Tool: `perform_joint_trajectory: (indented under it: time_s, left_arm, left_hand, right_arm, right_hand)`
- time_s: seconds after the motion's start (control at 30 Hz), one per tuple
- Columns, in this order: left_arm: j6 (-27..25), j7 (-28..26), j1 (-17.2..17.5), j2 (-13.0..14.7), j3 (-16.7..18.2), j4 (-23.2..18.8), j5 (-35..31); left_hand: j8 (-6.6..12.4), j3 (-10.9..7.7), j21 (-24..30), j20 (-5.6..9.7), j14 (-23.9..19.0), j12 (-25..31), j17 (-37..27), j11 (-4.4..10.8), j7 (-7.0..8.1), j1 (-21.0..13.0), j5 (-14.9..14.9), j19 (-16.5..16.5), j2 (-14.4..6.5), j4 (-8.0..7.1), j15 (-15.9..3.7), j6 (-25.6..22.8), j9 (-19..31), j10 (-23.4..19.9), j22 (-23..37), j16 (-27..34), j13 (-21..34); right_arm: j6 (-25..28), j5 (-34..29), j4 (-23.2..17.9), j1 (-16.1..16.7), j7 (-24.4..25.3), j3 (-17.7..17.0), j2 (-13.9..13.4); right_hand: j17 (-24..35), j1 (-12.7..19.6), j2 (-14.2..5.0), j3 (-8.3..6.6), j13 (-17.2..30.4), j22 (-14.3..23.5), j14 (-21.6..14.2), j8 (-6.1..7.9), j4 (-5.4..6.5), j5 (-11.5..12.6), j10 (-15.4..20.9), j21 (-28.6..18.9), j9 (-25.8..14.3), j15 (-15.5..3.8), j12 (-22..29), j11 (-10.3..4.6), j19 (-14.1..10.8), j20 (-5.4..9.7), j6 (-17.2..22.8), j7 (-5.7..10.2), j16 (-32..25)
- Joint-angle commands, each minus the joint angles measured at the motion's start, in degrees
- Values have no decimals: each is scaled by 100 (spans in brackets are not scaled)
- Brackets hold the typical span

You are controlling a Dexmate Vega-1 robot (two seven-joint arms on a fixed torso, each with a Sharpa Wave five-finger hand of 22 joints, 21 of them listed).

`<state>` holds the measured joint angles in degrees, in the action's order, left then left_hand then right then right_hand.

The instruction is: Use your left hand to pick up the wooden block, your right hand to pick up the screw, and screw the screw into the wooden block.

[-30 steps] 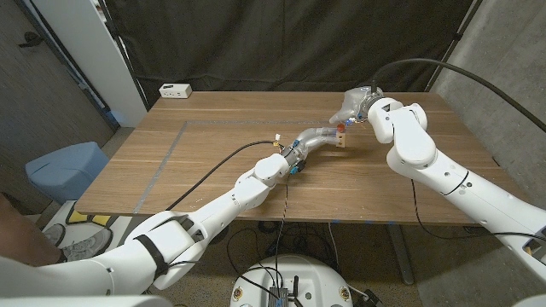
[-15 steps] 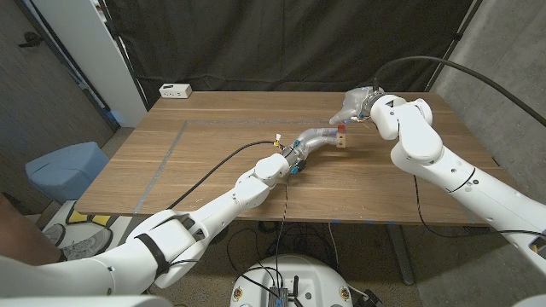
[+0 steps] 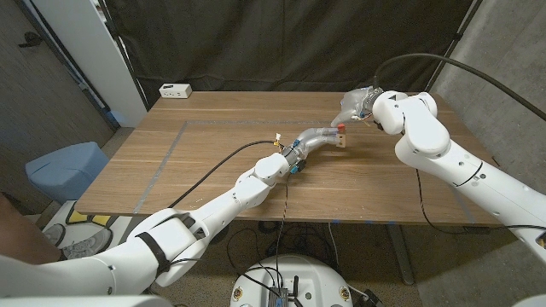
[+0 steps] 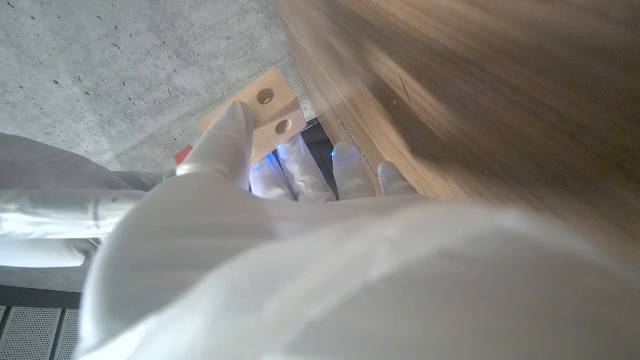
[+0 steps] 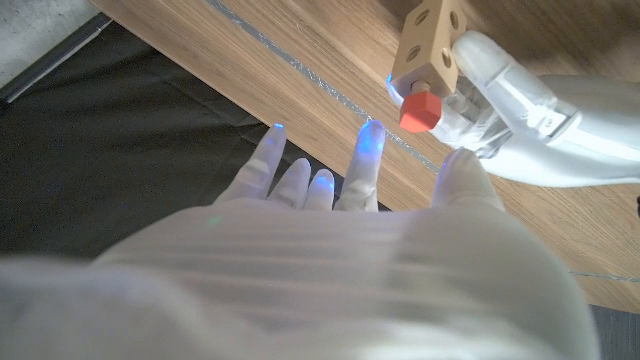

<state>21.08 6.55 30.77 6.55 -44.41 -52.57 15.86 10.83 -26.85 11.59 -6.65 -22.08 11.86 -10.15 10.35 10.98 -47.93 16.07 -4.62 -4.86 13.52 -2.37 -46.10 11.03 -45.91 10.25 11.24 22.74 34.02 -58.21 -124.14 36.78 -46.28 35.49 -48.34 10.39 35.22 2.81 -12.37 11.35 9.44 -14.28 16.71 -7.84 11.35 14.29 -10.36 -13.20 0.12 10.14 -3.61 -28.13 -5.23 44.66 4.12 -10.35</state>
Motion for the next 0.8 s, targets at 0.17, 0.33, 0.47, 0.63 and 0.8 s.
perform_joint_trajectory:
  time_s: [0.17,0.33,0.47,0.63,0.8]
  left_arm:
    - [10,-3,-11,-11,6,30,-1]
    - [-4,1,-8,-10,10,21,9]
    - [-2,10,-19,-19,8,42,12]
    - [1,14,-35,-31,5,72,10]
    - [14,27,-53,-56,1,114,13]
  left_hand:
    - [55,-512,40,4,-50,25,-2,-1,-327,356,38,-33,-420,-463,-34,-369,26,-38,33,11,3]
    - [53,-514,42,10,-53,27,-3,-7,-321,358,37,-36,-422,-461,-34,-367,27,-40,33,13,3]
    - [56,-514,41,7,-54,27,-3,-6,-324,361,36,-34,-422,-460,-37,-375,27,-38,32,14,4]
    - [52,-521,42,2,-52,27,-3,-5,-328,363,37,-36,-430,-462,-32,-366,27,-36,32,14,4]
    - [52,-522,41,4,-45,29,-3,4,-316,368,36,-35,-427,-460,-22,-366,27,-40,32,12,5]
  right_arm:
    - [-93,223,-28,-253,-318,135,-130]
    - [-109,182,7,-323,-381,198,-124]
    - [-116,152,22,-352,-422,227,-121]
    - [-112,70,45,-390,-495,273,-111]
    - [-110,28,57,-380,-491,280,-92]
  right_hand:
    - [4,442,42,-159,3,14,182,-81,-206,-34,-236,-3,-16,-14,0,-69,91,-49,-249,78,-5]
    - [5,778,72,-282,1,12,227,-76,-273,-33,-304,-11,-17,-38,21,-170,102,-56,-272,196,-23]
    - [5,995,109,-356,0,12,252,-71,-289,-30,-335,-15,-16,-52,33,-222,106,-47,-281,283,-30]
    - [5,1235,131,-442,-2,11,279,-56,-294,-25,-375,-20,-16,-92,37,-297,100,-26,-269,338,-35]
    - [3,1456,159,-516,-4,11,281,-29,-297,-14,-383,-25,-17,-101,49,-327,90,3,-229,406,-43]
